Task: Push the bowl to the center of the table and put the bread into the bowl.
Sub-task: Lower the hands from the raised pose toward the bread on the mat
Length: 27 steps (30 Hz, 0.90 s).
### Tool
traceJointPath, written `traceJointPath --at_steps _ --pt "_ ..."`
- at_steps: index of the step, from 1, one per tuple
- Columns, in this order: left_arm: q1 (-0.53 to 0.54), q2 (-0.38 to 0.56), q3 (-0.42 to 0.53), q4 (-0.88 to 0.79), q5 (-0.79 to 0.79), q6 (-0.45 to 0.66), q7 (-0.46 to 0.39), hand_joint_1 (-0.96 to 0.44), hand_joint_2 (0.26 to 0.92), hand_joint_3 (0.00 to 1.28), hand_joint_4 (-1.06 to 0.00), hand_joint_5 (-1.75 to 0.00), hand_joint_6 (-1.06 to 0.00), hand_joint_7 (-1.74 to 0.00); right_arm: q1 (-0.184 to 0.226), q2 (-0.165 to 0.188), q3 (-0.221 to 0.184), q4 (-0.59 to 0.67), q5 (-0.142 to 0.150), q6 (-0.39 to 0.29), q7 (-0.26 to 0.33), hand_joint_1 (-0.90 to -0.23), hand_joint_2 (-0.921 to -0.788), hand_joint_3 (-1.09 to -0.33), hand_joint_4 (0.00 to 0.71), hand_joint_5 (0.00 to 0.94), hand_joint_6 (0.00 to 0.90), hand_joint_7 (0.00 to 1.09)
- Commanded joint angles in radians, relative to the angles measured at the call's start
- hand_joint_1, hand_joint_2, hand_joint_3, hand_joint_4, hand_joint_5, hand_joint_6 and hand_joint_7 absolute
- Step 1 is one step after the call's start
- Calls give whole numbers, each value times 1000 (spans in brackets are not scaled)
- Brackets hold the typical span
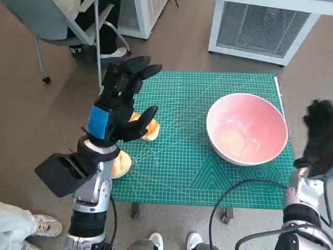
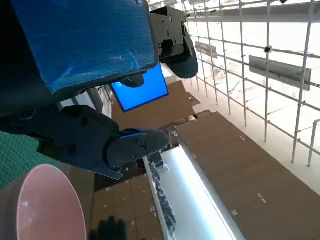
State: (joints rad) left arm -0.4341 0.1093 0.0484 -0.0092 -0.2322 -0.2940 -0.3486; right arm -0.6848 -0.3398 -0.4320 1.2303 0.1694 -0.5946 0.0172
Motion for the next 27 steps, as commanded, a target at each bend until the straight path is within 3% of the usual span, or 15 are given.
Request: traceJointPath --at_steps 1,18,27 --pt "2 11 5 -11 11 -16 4 -316 832 506 -12 -860 1 -891 -10 8 20 43 -16 55 -13 -319 -921 -529 418 17 212 494" --pt "21 28 9 -34 20 -15 16 -322 845 489 -20 -849 1 -894 -69 82 19 66 6 154 32 -309 -921 -538 417 10 222 503" --pt "32 32 9 -49 22 -4 21 -334 859 465 -26 -836 1 -899 -90 122 46 67 -19 157 46 -306 -921 -536 417 8 210 511"
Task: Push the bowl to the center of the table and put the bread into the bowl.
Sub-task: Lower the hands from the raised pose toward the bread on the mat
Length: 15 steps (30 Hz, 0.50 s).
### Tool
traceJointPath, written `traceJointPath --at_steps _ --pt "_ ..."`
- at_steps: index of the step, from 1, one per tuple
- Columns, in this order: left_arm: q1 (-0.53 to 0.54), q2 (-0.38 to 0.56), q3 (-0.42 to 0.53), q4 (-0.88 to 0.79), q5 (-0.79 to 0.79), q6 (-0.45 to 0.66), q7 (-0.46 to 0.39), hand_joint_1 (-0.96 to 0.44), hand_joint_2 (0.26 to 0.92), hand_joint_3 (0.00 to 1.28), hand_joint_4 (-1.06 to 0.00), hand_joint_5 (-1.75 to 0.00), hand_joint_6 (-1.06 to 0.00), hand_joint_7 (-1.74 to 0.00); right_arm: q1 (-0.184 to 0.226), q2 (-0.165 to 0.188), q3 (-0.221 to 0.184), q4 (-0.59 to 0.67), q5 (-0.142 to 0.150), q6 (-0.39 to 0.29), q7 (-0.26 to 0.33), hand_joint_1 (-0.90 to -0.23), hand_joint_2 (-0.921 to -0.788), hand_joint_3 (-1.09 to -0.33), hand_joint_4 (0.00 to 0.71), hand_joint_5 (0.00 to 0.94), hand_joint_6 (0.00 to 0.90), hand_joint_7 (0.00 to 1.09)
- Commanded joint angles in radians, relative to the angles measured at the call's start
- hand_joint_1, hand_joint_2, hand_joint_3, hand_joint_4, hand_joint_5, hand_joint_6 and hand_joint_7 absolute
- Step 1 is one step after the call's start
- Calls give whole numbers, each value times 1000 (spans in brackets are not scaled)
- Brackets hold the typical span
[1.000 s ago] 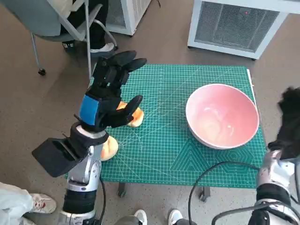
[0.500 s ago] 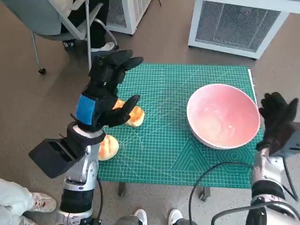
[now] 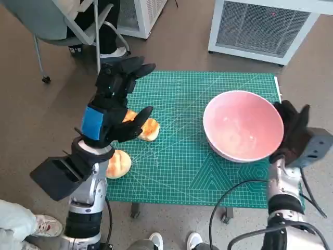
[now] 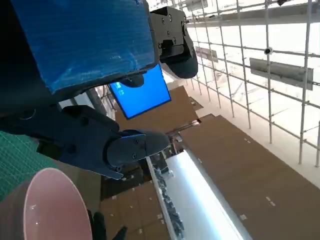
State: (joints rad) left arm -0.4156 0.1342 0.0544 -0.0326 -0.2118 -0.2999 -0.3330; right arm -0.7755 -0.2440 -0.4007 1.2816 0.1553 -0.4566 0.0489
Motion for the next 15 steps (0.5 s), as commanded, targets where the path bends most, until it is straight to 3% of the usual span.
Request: traceJointPath --at_steps 1,15 --pt "15 7 3 -28 2 3 6 -334 861 461 -26 -834 1 -901 -1 30 18 15 -7 19 16 -304 -921 -537 417 7 209 512" --pt "36 14 8 -52 -13 26 8 -334 879 436 -29 -821 1 -893 -40 81 57 14 -15 11 27 -339 -921 -528 416 4 200 534"
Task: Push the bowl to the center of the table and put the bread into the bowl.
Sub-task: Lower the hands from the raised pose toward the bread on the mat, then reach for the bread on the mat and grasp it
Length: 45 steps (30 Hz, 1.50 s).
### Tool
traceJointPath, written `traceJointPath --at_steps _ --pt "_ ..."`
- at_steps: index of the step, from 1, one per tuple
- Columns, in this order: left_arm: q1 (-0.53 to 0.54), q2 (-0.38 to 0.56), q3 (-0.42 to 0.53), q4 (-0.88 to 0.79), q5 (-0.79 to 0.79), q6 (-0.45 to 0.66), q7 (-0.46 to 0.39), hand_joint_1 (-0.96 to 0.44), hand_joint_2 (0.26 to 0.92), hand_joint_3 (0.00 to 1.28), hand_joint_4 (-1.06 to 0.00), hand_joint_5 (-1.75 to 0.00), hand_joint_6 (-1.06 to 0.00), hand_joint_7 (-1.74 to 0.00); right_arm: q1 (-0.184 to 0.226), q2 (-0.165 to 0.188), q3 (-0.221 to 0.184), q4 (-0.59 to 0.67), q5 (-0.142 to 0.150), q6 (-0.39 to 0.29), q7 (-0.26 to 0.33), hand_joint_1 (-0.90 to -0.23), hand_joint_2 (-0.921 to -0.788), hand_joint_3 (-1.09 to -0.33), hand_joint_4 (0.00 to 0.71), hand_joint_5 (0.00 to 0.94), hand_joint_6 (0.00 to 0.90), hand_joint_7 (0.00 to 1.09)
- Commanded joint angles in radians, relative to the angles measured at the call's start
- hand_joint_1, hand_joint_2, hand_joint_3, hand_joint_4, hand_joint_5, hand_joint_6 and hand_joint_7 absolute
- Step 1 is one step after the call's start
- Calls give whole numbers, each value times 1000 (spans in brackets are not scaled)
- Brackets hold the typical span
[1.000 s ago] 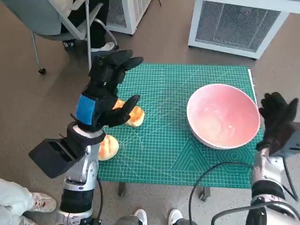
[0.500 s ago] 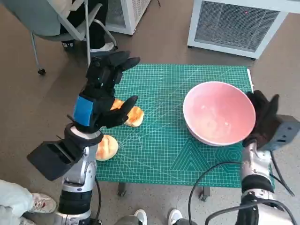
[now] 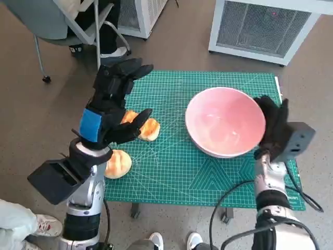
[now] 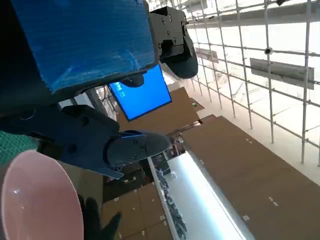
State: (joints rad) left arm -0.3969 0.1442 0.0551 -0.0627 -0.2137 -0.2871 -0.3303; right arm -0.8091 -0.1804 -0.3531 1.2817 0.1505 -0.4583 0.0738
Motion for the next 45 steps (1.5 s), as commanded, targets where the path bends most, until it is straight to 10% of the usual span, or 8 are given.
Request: traceJointPath --at_steps 1,20,28,36,45 --pt "19 4 7 -25 -12 15 5 -334 880 435 -29 -821 1 -893 -12 22 12 15 -10 15 0 -340 -921 -528 414 3 200 535" --pt "31 40 25 -13 17 0 6 -327 906 384 -45 -789 1 -893 -87 34 39 13 -15 32 -17 -304 -921 -551 422 9 175 545" --pt "-35 262 35 98 305 -104 7 -337 918 265 -152 -632 1 -877 -101 17 55 -95 -21 -74 -26 -311 -921 -538 435 13 165 553" --pt "-179 428 -41 279 407 -121 -98 -299 921 150 -256 -296 -60 -695 -3 43 119 -443 1 -266 86 -310 -921 -552 409 3 114 662" --pt "-335 491 -170 511 493 -191 -207 -281 921 37 -351 -58 -227 -438 148 37 218 -891 53 -298 209 -400 -921 -519 427 12 130 703"
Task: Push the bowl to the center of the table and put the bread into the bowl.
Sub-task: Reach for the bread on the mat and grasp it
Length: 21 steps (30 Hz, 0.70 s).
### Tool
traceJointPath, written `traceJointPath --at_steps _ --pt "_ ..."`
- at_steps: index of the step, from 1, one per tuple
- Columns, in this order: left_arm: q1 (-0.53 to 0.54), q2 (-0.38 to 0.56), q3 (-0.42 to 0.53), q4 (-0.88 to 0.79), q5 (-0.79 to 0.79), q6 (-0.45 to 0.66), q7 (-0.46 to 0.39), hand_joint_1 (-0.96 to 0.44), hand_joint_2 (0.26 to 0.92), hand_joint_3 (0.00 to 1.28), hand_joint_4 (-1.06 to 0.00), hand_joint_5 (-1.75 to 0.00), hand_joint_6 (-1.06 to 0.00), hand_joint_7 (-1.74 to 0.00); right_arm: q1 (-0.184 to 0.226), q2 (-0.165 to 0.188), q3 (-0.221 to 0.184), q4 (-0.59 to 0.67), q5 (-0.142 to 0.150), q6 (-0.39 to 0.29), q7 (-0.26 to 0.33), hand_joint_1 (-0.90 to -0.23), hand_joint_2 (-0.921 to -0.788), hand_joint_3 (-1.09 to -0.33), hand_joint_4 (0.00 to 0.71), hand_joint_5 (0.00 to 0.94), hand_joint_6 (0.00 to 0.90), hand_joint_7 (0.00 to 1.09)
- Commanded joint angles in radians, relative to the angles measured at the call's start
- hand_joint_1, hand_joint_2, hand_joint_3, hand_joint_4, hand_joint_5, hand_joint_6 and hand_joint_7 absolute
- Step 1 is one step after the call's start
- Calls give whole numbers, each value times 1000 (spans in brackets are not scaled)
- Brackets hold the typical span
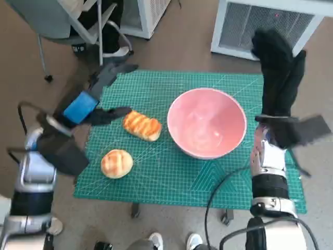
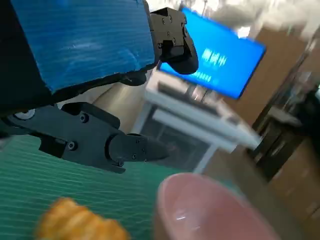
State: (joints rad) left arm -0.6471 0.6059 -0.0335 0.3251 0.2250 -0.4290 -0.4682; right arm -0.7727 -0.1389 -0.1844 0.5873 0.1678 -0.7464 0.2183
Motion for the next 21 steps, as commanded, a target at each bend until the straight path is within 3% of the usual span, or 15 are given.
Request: traceJointPath --at_steps 1,9,15,21 --pt "-98 31 -91 144 63 -56 -75 -278 921 26 -355 -39 -260 -378 120 -6 55 -220 34 -9 67 -409 -921 -515 429 12 134 704" --pt "-241 20 -218 365 177 -74 -132 -301 891 1 -344 -2 -406 -115 202 -29 90 -432 -47 2 50 -451 -921 -507 438 15 154 712" --pt "-336 -26 -308 514 256 -15 -179 -347 853 0 -312 0 -430 -59 241 -41 102 -504 -66 0 53 -447 -921 -514 445 16 126 733" --pt "-408 -84 -379 631 316 77 -221 -307 810 1 -267 0 -419 -29 257 -44 106 -528 -76 11 43 -431 -921 -522 443 12 102 743"
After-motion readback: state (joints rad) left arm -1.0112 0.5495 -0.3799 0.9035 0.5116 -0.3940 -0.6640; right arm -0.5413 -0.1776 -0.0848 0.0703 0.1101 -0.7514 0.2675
